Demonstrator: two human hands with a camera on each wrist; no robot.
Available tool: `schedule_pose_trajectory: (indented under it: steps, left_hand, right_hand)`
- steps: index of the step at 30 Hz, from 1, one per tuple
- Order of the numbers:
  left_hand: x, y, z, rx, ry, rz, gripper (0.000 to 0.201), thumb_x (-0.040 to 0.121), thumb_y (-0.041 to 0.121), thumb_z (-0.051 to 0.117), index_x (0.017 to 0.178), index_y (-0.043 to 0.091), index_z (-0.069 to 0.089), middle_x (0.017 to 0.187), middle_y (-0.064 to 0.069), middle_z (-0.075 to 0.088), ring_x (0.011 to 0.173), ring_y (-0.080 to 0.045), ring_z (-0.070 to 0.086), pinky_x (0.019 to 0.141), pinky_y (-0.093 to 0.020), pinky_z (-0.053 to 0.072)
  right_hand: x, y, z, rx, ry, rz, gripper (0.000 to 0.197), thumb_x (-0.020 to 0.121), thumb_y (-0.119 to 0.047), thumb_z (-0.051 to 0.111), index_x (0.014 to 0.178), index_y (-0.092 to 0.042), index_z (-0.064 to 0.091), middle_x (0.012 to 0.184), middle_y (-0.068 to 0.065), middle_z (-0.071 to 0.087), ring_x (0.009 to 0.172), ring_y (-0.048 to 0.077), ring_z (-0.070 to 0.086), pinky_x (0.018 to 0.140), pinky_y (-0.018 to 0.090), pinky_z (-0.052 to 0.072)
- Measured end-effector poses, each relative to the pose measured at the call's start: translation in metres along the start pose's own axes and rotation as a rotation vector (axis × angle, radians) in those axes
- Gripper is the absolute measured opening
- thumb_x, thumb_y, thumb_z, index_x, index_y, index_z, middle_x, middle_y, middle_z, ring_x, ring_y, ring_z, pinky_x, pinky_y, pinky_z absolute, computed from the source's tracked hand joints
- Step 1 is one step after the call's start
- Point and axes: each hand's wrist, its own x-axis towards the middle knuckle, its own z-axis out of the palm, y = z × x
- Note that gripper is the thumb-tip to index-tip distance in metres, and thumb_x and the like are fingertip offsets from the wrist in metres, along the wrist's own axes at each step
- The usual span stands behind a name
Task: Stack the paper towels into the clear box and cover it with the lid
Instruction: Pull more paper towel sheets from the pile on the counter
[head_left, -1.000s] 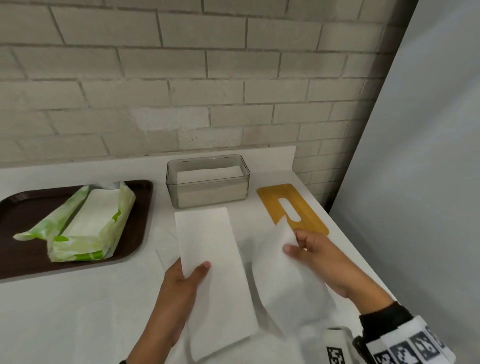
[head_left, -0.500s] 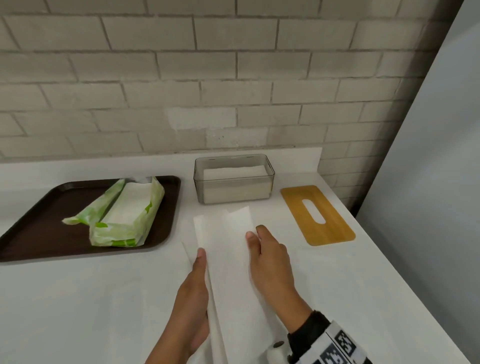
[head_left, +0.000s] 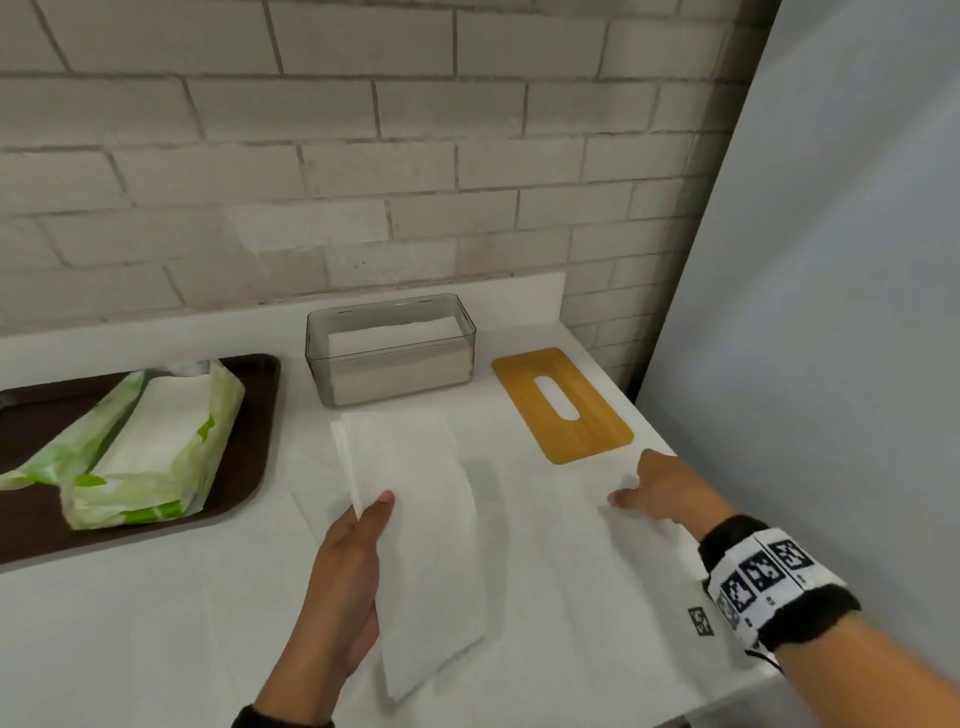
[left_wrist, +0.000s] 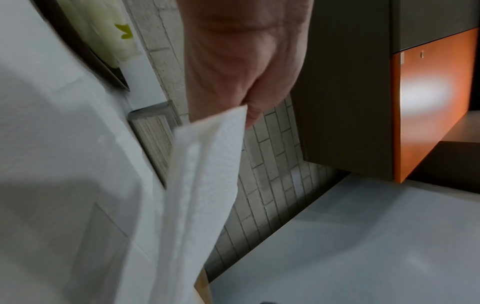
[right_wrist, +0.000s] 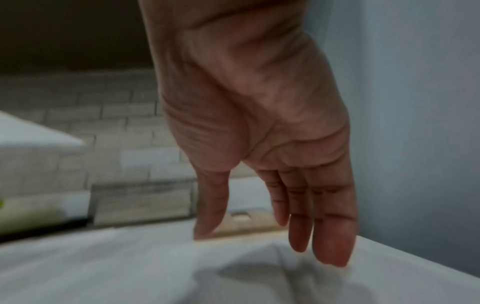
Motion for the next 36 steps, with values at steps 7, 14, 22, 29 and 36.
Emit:
schedule_pose_trajectory:
  steps: [7, 14, 22, 29, 36]
  left_hand:
    - [0.008, -0.001, 0.013, -0.005, -0.061, -0.028, 0.033, 0.096, 0.027, 0.052, 0.124, 0.010, 0.056, 0.110, -0.010, 0.069, 0.101, -0.031, 0.064, 0.091, -0.046, 0.049]
    - [0.012, 0.000, 0.010, 0.001, -0.064, -0.020, 0.026, 0.096, 0.026, 0.050, 0.116, 0.012, 0.058, 0.105, -0.010, 0.069, 0.098, -0.031, 0.064, 0.085, -0.044, 0.050]
    - [0.017, 0.003, 0.002, 0.009, -0.014, -0.014, 0.027, 0.094, 0.030, 0.054, 0.116, 0.014, 0.061, 0.105, -0.009, 0.072, 0.100, -0.032, 0.066, 0.094, -0.050, 0.049]
    - [0.016, 0.007, 0.000, 0.048, 0.027, 0.034, 0.029, 0.093, 0.032, 0.055, 0.117, 0.016, 0.062, 0.106, -0.009, 0.072, 0.099, -0.034, 0.067, 0.093, -0.054, 0.050]
    - [0.013, 0.014, -0.009, -0.029, 0.064, 0.060, 0.057, 0.085, 0.060, 0.042, 0.123, 0.019, 0.055, 0.115, -0.007, 0.067, 0.106, -0.029, 0.063, 0.097, -0.048, 0.048]
  right_hand:
    - [0.018, 0.013, 0.013, 0.115, -0.061, 0.087, 0.063, 0.076, -0.020, 0.077, 0.127, -0.006, 0.041, 0.101, 0.005, 0.047, 0.087, 0.021, 0.049, 0.072, 0.027, 0.042]
    - [0.017, 0.019, 0.013, 0.051, 0.061, 0.012, 0.020, 0.092, -0.029, 0.056, 0.099, -0.011, 0.054, 0.102, 0.004, 0.056, 0.085, 0.020, 0.049, 0.062, 0.022, 0.042]
    - [-0.047, -0.015, -0.051, 0.777, 0.053, -0.485, 0.026, 0.096, -0.028, 0.047, 0.090, -0.012, 0.067, 0.083, 0.005, 0.071, 0.074, 0.019, 0.066, 0.071, 0.031, 0.053]
    - [-0.072, -0.114, -0.037, 1.256, -0.071, -0.682, 0.026, 0.099, -0.028, 0.040, 0.086, -0.017, 0.059, 0.069, -0.007, 0.066, 0.062, 0.007, 0.062, 0.057, 0.023, 0.050]
    - [-0.053, -0.171, 0.034, 0.286, 0.432, -0.650, 0.033, 0.102, -0.033, 0.019, 0.121, -0.015, 0.040, 0.076, -0.002, 0.051, 0.074, 0.018, 0.052, 0.060, 0.029, 0.039]
